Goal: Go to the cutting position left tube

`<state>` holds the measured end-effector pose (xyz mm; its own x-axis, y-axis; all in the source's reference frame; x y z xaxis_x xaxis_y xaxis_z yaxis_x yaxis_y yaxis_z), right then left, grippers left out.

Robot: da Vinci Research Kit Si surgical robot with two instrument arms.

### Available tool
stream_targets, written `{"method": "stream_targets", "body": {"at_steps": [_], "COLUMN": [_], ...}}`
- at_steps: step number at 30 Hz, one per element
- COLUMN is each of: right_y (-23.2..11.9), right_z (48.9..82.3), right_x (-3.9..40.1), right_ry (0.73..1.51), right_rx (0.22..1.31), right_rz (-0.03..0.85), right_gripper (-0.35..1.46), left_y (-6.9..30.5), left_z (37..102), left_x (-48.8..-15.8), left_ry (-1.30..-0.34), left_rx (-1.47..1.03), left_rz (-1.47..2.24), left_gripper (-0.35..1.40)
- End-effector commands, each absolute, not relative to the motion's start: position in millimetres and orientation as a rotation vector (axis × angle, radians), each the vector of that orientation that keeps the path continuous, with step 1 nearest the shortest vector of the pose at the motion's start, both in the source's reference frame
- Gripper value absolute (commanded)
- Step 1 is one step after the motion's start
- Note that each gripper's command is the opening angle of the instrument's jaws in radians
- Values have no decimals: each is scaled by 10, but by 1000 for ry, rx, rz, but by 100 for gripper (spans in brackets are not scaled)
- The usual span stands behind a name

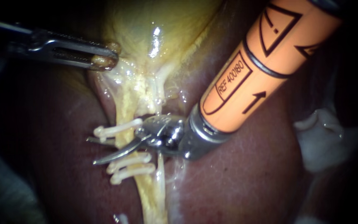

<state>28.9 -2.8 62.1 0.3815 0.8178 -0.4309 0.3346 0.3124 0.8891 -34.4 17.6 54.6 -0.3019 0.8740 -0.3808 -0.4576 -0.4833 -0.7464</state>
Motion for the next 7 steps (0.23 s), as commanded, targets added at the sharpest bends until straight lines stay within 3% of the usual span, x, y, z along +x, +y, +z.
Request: {"method": "stream_targets", "body": {"at_steps": [1,7], "right_y": [-28,-29], "right_z": [621,622], "right_x": [289,289], "right_ry": [1197,1197], "right_rx": [1273,1272], "right_rz": [445,444], "right_gripper": [145,145], "left_y": [176,177], "left_z": [545,546], "left_x": [-344,-344], "left_ry": [-650,-651], "left_rx": [-992,-993], "left_rz": [1900,1900], "left_gripper": [-35,-35]}}
